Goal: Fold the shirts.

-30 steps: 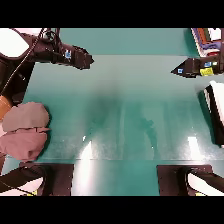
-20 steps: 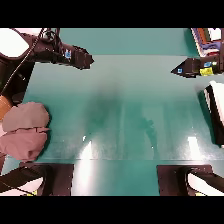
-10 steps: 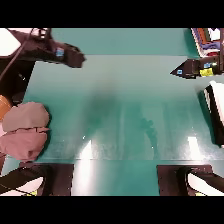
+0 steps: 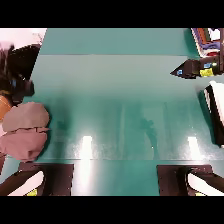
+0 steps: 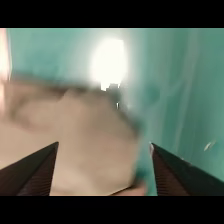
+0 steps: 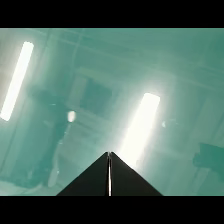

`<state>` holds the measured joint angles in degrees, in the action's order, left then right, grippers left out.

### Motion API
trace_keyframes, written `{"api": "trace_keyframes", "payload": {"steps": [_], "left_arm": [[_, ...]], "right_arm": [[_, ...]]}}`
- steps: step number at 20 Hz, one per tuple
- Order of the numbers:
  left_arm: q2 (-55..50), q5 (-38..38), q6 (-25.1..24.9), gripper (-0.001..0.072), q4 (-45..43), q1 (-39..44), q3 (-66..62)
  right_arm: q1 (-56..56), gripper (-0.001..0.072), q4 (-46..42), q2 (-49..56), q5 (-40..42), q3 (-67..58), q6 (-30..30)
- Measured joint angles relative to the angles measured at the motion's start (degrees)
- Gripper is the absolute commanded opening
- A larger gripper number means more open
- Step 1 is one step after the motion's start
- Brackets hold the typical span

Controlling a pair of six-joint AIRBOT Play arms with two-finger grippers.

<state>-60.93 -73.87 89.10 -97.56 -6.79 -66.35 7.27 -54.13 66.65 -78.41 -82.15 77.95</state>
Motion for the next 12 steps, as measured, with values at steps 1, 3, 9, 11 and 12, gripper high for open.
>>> {"api": "trace_keyframes", "payload": {"steps": [1,3,9,11,12], "left_arm": [[0.2,1.7,0.3,0.0662,-0.5,-1.5,3.6],[0.3,5.5,1.3,0.0661,-1.1,-4.0,10.4],[0.6,11.7,4.3,0.0024,-2.1,-6.3,19.1],[0.8,11.3,4.8,0.0023,-2.0,-6.4,19.2],[1.2,10.2,4.9,0.0023,-2.0,-6.5,18.3]], "right_arm": [[0.0,0.0016,0.0,0.0,0.0,0.0,0.0],[0.0,0.0016,0.0,0.0,0.2,0.0,0.0],[0.0,0.0016,0.0,0.0,0.3,0.0,0.0],[0.0,0.0016,0.1,0.0,0.4,0.0,0.0],[0.0,0.0016,0.1,-0.2,0.5,0.0,0.0]]}}
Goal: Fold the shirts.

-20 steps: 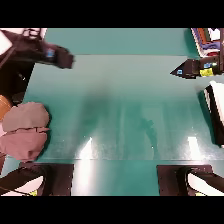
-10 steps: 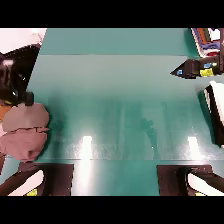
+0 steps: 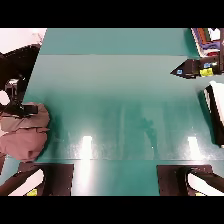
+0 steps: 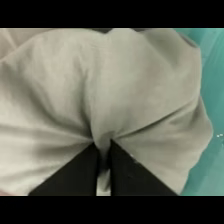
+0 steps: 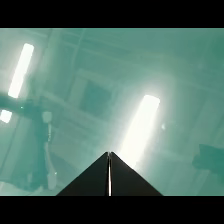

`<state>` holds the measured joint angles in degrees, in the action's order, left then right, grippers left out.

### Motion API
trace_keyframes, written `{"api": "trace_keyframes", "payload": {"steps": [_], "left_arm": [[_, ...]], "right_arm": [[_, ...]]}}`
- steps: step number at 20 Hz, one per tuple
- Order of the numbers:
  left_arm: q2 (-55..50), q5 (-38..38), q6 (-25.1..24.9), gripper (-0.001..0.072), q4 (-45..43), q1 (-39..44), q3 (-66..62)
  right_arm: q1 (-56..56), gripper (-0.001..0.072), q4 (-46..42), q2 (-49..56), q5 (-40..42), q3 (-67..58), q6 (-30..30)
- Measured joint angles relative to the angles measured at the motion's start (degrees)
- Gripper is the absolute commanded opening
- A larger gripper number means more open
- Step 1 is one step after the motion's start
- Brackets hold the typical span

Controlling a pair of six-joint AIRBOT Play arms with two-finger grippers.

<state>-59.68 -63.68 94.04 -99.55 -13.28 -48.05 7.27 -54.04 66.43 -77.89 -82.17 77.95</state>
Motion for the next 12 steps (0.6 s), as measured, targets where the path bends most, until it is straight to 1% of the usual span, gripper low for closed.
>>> {"api": "trace_keyframes", "payload": {"steps": [2,4,6,9,11,12], "left_arm": [[2.2,-2.6,0.1,0.0023,0.6,-0.1,-3.9],[5.9,-4.6,-0.5,0.0023,3.3,-0.1,-10.5],[10.1,-6.2,-3.0,0.0022,9.8,-0.2,-18.6],[15.1,-7.8,-7.6,0.002,23.6,0.6,-30.4],[16.7,-8.2,-9.0,0.002,29.6,3.3,-36.4],[17.0,-8.4,-9.1,0.002,30.9,5.0,-38.2]], "right_arm": [[0.0,0.0016,0.1,-1.1,1.1,0.0,0.0],[0.0,0.0015,0.2,-2.9,3.3,-0.8,0.0],[0.0,0.0015,0.2,-4.6,5.3,-2.8,0.0],[-1.3,0.0015,0.0,-6.2,7.0,-8.2,0.0],[-3.0,0.0015,-0.1,-6.6,7.5,-12.2,0.0],[-4.1,0.0015,0.0,-6.8,7.6,-14.2,0.0]]}}
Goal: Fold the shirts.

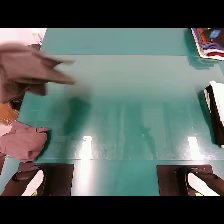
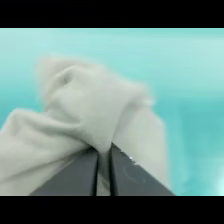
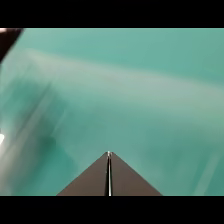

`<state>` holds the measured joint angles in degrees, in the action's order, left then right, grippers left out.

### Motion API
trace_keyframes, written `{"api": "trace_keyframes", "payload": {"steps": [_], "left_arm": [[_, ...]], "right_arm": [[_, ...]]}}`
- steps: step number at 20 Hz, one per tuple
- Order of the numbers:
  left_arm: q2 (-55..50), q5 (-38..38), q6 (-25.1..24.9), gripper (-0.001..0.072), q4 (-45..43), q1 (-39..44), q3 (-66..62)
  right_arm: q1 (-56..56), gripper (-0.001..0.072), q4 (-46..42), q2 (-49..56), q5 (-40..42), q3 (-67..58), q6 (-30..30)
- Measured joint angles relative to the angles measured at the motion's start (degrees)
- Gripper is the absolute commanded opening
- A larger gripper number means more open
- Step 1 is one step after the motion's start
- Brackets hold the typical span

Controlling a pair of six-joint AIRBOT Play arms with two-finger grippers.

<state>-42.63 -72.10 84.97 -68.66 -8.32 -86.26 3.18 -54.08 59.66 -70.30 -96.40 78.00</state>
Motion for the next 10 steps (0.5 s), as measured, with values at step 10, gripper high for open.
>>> {"api": "trace_keyframes", "payload": {"steps": [10], "left_arm": [[-19.4,0.5,2.2,0.0023,1.6,32.9,-4.6]], "right_arm": [[-7.0,0.0015,0.1,-0.3,-3.4,-8.4,0.0]]}}
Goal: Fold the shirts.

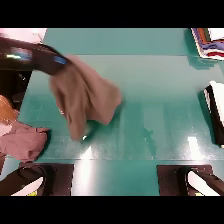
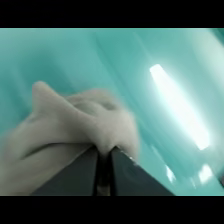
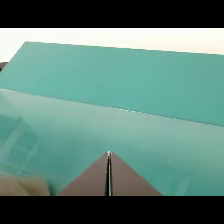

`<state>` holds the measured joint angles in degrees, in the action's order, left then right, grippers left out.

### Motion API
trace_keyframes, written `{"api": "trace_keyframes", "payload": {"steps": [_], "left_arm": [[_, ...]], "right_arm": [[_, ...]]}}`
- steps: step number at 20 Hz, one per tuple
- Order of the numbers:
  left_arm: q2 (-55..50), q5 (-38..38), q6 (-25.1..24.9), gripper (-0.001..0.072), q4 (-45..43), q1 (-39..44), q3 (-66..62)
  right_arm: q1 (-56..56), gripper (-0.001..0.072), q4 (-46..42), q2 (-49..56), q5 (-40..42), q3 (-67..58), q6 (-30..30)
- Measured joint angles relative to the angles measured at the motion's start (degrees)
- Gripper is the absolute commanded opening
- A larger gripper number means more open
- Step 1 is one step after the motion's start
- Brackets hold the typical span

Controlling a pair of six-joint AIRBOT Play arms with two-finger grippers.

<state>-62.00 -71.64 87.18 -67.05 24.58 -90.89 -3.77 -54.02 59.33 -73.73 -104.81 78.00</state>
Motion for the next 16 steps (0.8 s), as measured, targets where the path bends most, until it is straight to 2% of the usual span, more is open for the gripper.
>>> {"api": "trace_keyframes", "payload": {"steps": [1,2,3,4,6,9,12,16], "left_arm": [[-3.0,1.2,0.0,0.0025,0.1,3.8,-0.1],[-6.3,2.3,-0.1,0.0096,0.1,7.5,-0.1],[-9.2,3.6,-0.2,0.0402,0.1,10.7,-0.1],[-11.2,5.1,-0.5,0.057,0.3,13.2,-0.2],[-14.4,7.3,-1.2,0.0568,0.4,16.0,-0.2],[-16.5,9.0,-1.6,0.0568,-2.4,14.2,-0.6],[-17.4,8.2,-1.5,0.0568,-5.4,6.6,0.8],[-17.7,7.3,-0.6,0.0569,-5.4,-6.4,8.8]], "right_arm": [[-0.2,0.0015,0.0,0.0,-0.3,-0.2,0.0],[-0.3,0.0015,0.0,0.0,-0.5,-0.2,0.0],[-0.4,0.0015,0.0,0.0,-0.7,-0.3,0.0],[-0.4,0.0016,0.0,0.0,-0.9,-0.3,0.0],[-0.5,0.0015,0.0,0.0,-1.1,-0.4,0.0],[-0.5,0.0015,-0.1,0.1,-1.4,-0.4,0.0],[-0.6,0.0015,-0.1,0.1,-1.9,-0.4,0.0],[-0.6,0.0015,0.0,0.9,-2.9,-0.4,0.0]]}}
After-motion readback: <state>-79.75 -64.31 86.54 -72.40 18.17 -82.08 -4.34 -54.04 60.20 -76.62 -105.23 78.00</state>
